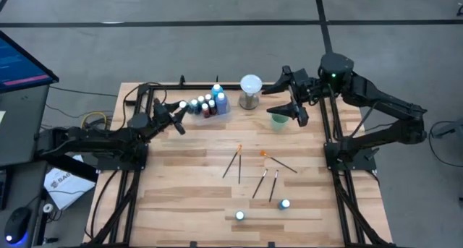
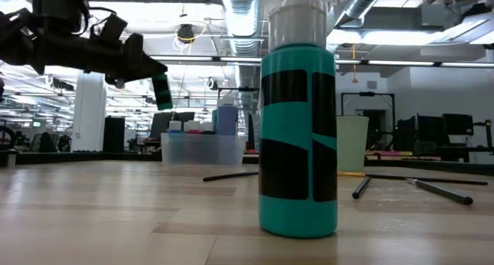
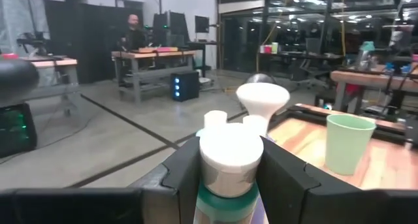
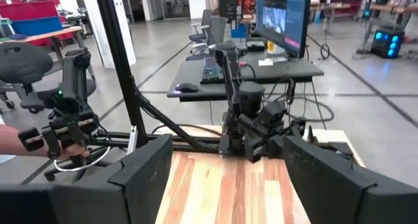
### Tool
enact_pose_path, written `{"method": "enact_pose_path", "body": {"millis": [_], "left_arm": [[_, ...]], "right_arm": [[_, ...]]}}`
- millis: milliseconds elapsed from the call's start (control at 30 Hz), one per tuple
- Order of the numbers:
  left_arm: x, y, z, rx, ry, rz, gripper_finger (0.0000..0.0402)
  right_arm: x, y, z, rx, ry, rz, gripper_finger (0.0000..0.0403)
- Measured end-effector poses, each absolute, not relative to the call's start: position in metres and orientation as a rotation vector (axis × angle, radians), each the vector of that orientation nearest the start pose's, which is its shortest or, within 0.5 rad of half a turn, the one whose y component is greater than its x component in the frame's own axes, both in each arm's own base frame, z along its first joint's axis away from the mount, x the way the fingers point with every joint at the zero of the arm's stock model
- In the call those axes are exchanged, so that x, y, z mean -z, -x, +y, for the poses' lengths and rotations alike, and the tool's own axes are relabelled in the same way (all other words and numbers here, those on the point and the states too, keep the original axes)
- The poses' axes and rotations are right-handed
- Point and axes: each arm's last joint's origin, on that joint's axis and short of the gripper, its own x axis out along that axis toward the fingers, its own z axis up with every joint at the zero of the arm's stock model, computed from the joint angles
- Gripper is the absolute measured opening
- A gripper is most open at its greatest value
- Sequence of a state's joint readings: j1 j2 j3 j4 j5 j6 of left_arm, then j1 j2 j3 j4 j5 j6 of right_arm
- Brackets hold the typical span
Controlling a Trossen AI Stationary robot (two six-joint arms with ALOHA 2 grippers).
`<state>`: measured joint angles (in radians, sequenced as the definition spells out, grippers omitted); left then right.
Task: Pick & Place Paint Supplies
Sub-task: Put the small dark green paint bottle into the transparent bin
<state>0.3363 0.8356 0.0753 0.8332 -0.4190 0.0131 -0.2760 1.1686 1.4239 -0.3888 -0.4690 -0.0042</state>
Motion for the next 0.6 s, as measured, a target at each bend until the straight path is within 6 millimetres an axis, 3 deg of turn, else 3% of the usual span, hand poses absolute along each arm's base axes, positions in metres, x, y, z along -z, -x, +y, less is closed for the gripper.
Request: {"method": "enact_pose_path", "body": {"millis": [300,600], "left_arm": [[-0.175,-0.147,0.068,-0.699,0.010,-0.074,0.0124],[-0.157,-0.157,0.073,-0.690,0.009,0.024,0.0125]], "right_arm": [[-0.445,-0.243,-0.055,-0.193,-0.065,0.157,0.0286],[-0.443,-0.247,-0.054,-0.198,-0.089,0.159,0.0286]]}}
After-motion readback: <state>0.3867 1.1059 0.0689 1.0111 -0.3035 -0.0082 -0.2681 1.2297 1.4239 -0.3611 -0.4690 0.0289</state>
